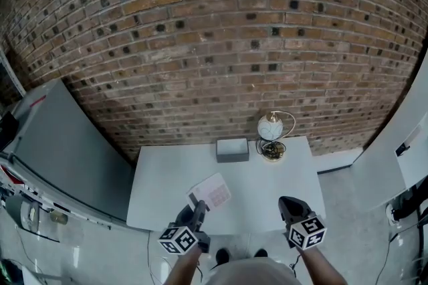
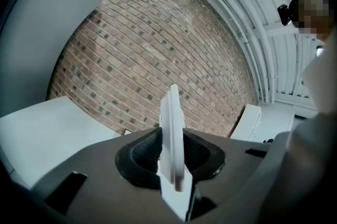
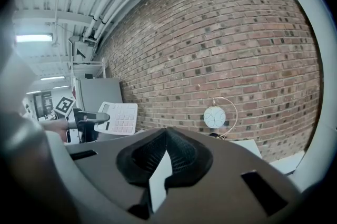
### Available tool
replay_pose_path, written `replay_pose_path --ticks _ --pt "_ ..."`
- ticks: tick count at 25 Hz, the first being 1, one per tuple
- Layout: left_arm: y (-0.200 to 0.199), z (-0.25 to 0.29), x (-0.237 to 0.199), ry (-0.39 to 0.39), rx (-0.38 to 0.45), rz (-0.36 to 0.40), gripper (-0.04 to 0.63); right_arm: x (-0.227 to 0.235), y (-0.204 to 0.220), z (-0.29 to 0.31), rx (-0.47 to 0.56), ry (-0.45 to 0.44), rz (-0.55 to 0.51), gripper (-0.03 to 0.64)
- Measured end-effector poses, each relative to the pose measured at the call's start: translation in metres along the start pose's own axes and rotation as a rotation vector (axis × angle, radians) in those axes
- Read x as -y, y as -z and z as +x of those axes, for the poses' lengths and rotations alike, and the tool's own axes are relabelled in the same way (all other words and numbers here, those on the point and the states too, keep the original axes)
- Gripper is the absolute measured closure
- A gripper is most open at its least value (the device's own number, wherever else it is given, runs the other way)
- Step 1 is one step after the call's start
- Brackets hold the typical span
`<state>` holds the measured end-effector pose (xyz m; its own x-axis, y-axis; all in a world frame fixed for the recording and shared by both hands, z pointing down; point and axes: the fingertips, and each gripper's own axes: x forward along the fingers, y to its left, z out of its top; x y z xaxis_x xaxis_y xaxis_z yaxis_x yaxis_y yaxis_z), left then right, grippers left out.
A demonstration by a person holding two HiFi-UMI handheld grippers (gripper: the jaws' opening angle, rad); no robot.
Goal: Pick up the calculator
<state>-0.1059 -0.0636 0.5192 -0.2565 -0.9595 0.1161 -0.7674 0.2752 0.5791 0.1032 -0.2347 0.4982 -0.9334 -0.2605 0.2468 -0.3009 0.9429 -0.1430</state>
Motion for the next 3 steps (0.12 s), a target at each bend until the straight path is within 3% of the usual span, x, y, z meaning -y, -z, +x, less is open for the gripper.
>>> replay_pose_path --ticks 3 --pt "0.0 0.0003 0.0033 0.004 0.003 0.0 0.489 0.0023 0.0017 -0.0015 0.001 -0.001 0.002 0.606"
